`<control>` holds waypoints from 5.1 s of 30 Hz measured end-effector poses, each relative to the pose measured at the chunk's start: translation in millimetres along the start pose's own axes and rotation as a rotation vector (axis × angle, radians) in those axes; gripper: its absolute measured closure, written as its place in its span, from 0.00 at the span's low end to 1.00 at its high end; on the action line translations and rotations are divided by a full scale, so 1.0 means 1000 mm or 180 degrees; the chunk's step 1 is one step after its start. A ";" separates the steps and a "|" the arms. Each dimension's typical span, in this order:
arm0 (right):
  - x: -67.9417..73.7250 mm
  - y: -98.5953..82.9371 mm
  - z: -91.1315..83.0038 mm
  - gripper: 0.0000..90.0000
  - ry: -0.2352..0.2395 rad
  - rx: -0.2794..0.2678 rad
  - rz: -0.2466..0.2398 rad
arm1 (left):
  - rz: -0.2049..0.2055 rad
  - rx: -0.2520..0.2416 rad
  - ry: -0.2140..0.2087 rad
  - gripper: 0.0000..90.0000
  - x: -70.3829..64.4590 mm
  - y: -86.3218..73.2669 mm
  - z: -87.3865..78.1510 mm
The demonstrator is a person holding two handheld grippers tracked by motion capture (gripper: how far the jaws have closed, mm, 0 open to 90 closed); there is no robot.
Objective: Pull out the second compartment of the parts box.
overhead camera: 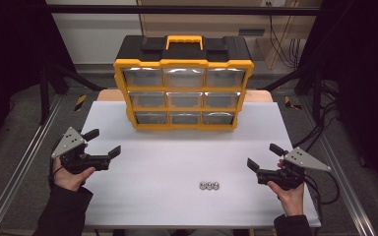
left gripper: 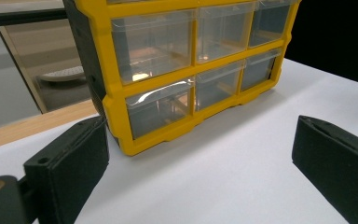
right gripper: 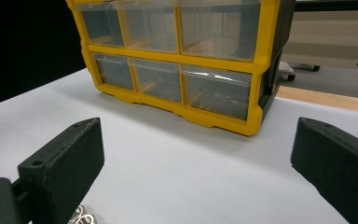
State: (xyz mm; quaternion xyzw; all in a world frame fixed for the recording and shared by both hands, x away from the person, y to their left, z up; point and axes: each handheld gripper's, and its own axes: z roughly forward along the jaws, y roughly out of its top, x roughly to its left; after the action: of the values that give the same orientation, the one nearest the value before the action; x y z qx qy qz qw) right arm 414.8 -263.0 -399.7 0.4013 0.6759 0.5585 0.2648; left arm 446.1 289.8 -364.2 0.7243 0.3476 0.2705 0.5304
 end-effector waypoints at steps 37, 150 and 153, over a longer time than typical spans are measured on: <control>0.001 0.000 0.002 0.03 0.0005 0.0011 -0.0004 | 0.0574 0.0096 -0.0001 0.05 -0.017 0.056 0.034; 0.002 0.002 0.000 0.03 0.0072 -0.0016 -0.0026 | 0.3938 0.0002 0.0667 0.53 -0.080 0.149 0.195; 0.002 0.002 0.000 0.03 0.0070 -0.0010 -0.0020 | 0.3987 -0.0009 0.0720 0.58 -0.080 0.149 0.195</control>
State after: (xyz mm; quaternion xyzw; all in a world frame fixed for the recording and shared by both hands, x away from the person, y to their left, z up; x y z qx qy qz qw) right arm 414.3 -261.0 -397.2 0.3926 0.6792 0.5631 0.2598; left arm 577.6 83.8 -280.3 0.7565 -0.0884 0.6048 0.2325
